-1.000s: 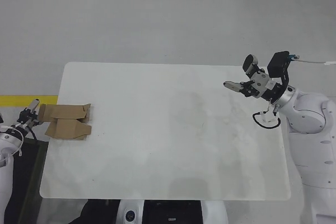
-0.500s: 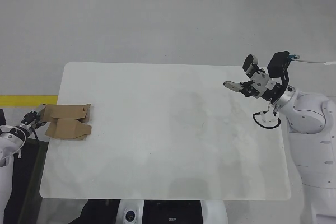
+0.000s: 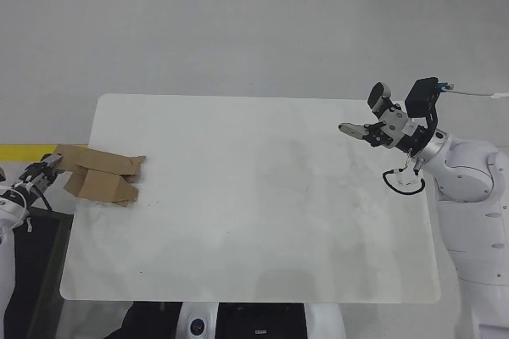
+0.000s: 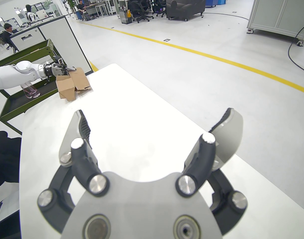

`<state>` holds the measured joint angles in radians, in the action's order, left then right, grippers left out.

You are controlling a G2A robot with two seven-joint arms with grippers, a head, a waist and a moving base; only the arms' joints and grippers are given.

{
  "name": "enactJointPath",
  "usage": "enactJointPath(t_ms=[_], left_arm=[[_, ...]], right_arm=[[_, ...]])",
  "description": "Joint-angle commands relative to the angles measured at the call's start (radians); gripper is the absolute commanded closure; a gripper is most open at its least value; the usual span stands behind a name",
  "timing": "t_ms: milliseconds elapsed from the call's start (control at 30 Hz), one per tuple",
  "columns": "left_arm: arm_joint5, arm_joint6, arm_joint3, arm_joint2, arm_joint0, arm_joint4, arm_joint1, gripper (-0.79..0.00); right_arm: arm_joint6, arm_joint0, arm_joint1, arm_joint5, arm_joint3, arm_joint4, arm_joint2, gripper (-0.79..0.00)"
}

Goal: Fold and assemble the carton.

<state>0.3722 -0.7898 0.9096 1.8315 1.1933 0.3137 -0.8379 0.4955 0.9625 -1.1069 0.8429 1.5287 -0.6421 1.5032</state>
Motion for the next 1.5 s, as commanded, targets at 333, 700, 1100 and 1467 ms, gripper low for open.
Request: enactJointPath(t_ms=[333,700,1100,1467], left_arm=[[0.042,-0.041,0.160,0.036,-0.063,0.090,0.008,0.000],[0.025,-0.092,0.224,-0.173,-0.318,0.027,-0.010,0.000],[0.075,-0.173,0.154,-0.475,-0.605,-0.044,-0.066,0.000],[0.075,-0.273,0.075,-0.765,-0.774,-0.010,-0.158,0.000]], right_arm=[[0.000,0.000,0.000,0.000,0.000,0.000,0.000,-0.785],[0.000,0.000,0.000,0.000,0.000,0.000,0.000,-0.785],[0.000,0.000,0.000,0.000,0.000,0.000,0.000,-0.785],[0.000,0.000,0.000,0.000,0.000,0.000,0.000,-0.785]])
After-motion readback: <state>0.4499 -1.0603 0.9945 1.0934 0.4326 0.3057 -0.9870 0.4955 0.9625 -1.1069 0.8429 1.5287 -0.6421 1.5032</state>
